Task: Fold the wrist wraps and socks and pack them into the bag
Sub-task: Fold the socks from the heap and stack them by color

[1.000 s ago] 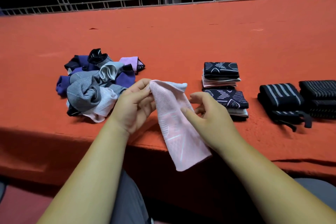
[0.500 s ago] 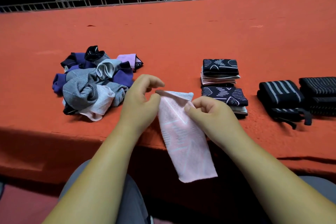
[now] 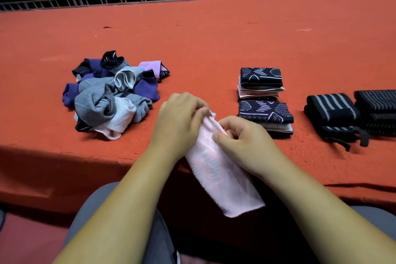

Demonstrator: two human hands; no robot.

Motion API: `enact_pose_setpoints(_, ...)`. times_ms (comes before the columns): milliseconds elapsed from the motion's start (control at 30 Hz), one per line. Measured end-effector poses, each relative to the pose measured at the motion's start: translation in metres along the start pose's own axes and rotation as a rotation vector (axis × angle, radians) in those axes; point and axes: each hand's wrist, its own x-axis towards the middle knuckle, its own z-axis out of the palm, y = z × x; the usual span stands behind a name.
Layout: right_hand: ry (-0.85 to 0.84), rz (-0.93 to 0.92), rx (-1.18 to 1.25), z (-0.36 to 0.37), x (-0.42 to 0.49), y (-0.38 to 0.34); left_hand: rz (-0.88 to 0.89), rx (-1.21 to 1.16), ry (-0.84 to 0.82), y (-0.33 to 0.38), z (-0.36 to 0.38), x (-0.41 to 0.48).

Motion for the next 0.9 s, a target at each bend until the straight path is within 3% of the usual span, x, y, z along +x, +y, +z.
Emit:
enact_pose_setpoints(100, -0.056, -0.052, 0.008, -0.002, -0.001, -0.004, -0.285, -0.131, 0.143, 0.000, 0.000, 0.000)
enact_pose_setpoints(200, -0.051, -0.054, -0.008, -0.004, -0.001, -0.006, -0.476, -0.453, 0.130, 0.010, -0.002, 0.001)
enact_pose_setpoints(367, 0.007, -0.042, 0.046, -0.005, -0.004, -0.005, -0.391, -0.697, 0.009, 0.018, -0.007, 0.001)
enact_pose_setpoints(600, 0.121, 0.004, 0.282, -0.008, -0.002, -0.005, -0.347, -0.736, -0.092, 0.023, -0.008, 0.001)
enact_pose_setpoints(733, 0.177, 0.074, 0.412, -0.013, 0.000, -0.002, -0.475, -0.724, -0.239, 0.005, -0.010, 0.000)
enact_pose_setpoints(833, 0.250, 0.085, 0.408, -0.020, 0.002, -0.003, -0.683, -0.985, -0.400, 0.001, -0.010, -0.005)
enact_pose_setpoints(900, 0.275, 0.089, 0.395, -0.025, 0.002, -0.002, -0.712, -1.046, -0.412, 0.003, -0.009, -0.006)
